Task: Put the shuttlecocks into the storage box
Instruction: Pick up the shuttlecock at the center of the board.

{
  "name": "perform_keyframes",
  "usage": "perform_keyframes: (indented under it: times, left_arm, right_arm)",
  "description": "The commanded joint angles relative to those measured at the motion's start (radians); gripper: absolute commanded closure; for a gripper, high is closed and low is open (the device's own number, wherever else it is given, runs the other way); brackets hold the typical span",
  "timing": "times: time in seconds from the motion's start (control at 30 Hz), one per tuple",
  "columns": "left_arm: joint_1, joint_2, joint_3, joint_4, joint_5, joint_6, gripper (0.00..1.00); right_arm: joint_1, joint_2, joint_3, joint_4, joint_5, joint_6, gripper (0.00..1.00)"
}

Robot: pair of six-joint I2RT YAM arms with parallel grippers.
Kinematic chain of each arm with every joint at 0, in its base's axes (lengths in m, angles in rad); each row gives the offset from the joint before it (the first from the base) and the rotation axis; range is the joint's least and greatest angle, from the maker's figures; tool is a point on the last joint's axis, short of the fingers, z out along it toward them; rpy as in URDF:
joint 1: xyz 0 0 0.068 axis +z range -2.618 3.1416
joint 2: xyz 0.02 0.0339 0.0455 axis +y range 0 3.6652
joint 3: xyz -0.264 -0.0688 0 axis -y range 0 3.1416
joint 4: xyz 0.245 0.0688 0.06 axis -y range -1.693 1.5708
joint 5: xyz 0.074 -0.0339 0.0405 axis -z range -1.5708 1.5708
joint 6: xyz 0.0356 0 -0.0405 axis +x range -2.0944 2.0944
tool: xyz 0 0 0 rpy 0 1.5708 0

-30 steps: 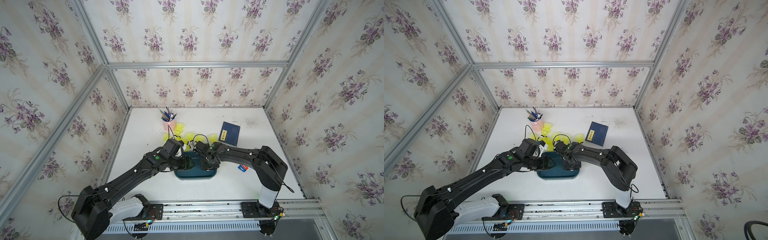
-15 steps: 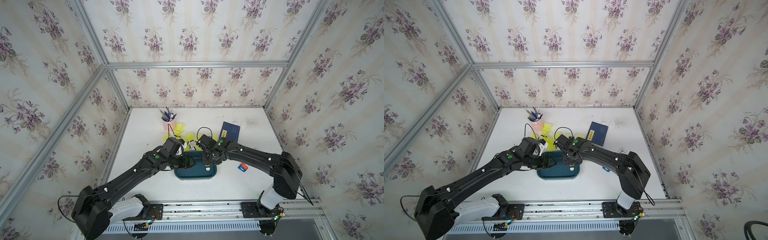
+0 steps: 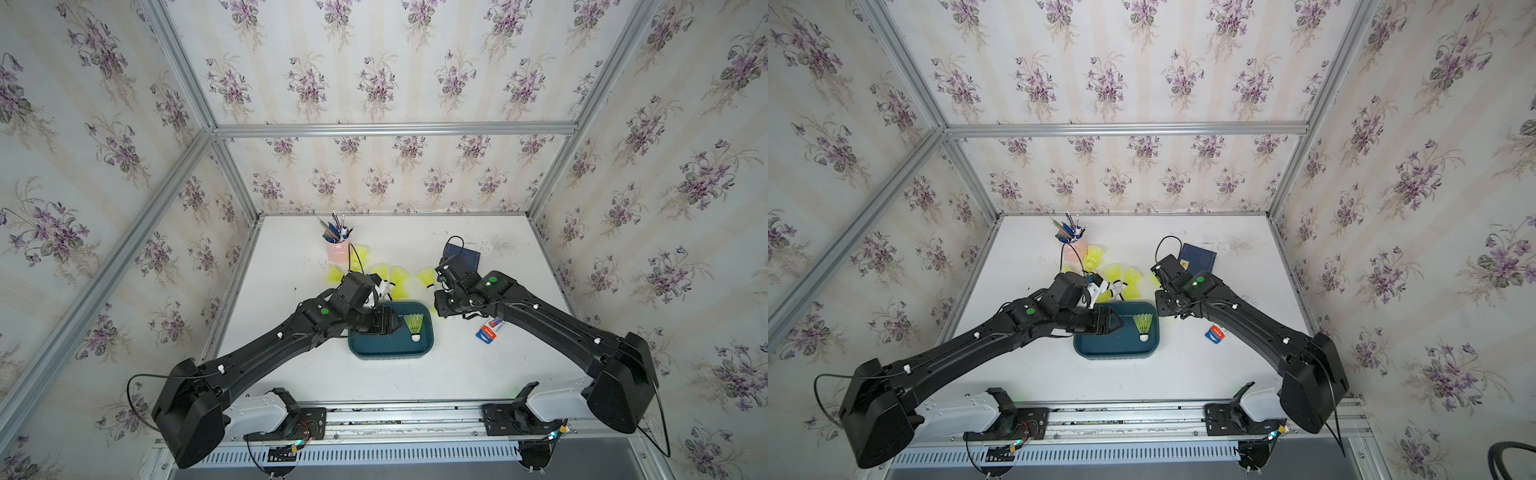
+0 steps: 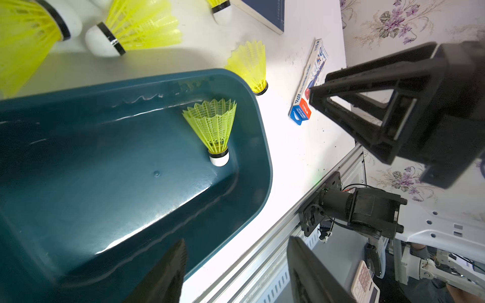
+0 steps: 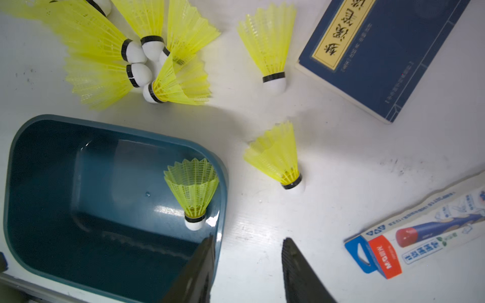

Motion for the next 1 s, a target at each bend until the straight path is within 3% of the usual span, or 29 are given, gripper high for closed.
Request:
perform_keyframes:
  times: [0.0,0.17,0.37,0.57,0.97]
  left_arm:
    - [-0.035,0.018,0.005,0.080,-0.090,0.018,0.34]
    - [-0.066,0.114,0.041,0.144,-0.076,0.010,0.35]
    - [-0.110,0.222,0.111,0.169,-0.071,0.016,0.35]
    - [-0.137,0.295,0.158,0.171,-0.055,0.022,0.35]
    - [-0.140,0.334,0.157,0.188,-0.046,0.024,0.35]
  right_arm:
    - [-0.041,-0.042,-0.055,0.064,-0.065,-0.147,0.55]
    - [-0.137,-0.063,-0.130,0.094,-0.101,-0.201,0.57]
    - [-0.140,0.002,-0.147,0.134,-0.138,-0.215,0.58]
    - [-0.177,0.074,-0.126,0.120,-0.084,-0.254,0.58]
    - [-0.177,0.176,-0.142,0.144,-0.073,-0.302,0.56]
